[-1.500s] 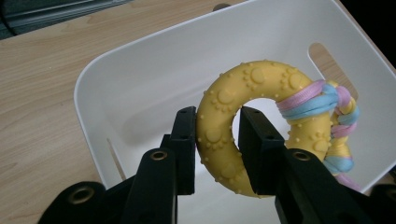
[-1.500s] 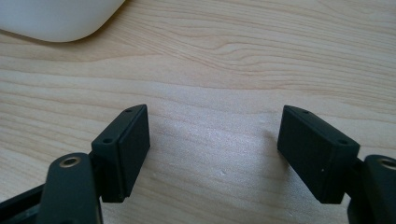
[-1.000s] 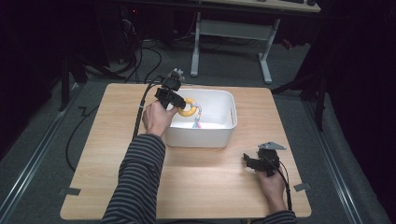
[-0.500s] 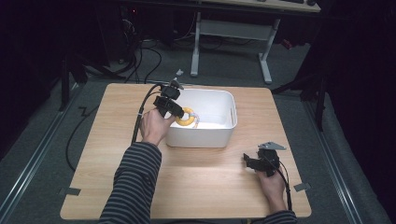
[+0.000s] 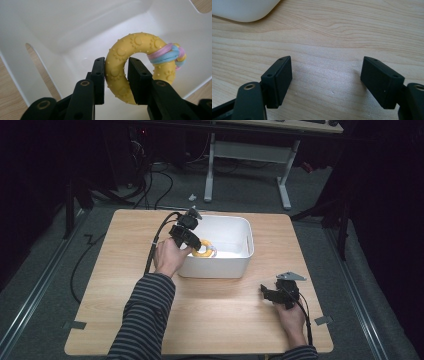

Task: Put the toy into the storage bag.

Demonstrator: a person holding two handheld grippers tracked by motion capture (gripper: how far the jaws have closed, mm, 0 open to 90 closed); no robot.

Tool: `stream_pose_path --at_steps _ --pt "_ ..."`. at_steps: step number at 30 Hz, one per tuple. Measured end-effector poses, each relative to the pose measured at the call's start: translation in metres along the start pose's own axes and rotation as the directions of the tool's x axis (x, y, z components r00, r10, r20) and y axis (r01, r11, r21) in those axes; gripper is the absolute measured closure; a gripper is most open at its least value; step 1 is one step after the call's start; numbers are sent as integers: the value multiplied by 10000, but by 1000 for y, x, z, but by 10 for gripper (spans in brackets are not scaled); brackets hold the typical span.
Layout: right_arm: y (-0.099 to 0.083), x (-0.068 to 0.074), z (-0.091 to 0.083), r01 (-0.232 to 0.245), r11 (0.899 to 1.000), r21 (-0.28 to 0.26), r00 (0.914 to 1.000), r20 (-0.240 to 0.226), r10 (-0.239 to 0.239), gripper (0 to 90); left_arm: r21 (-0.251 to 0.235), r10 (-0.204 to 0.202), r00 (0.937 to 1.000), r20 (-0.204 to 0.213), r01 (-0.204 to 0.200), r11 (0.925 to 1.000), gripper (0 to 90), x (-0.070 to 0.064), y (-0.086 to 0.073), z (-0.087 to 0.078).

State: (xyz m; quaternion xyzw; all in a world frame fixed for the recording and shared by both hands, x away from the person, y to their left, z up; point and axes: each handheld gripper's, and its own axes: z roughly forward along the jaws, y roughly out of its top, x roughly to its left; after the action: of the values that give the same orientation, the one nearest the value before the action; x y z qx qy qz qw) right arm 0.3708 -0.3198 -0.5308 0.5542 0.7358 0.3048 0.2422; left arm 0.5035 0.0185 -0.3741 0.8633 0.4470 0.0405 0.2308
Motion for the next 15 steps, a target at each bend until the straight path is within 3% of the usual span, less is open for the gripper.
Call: stream_pose_path --at_steps 3,7,11,15 --pt "0 0 0 2 10000 -1 10000 0 -2 256 -38 210 9997 -96 -210 9998 681 -4 -1 0" --pt "0 0 0 1 10000 0 10000 -1 -1 256 41 74 9999 -80 -74 10000 681 -3 0 1" --pt "0 0 0 1 10000 -1 10000 -3 -1 257 24 250 9995 -197 -250 9997 680 -6 0 2" --pt "0 0 0 5 10000 -3 10000 -4 -5 257 -66 142 9999 61 -141 9999 676 -2 -2 2"
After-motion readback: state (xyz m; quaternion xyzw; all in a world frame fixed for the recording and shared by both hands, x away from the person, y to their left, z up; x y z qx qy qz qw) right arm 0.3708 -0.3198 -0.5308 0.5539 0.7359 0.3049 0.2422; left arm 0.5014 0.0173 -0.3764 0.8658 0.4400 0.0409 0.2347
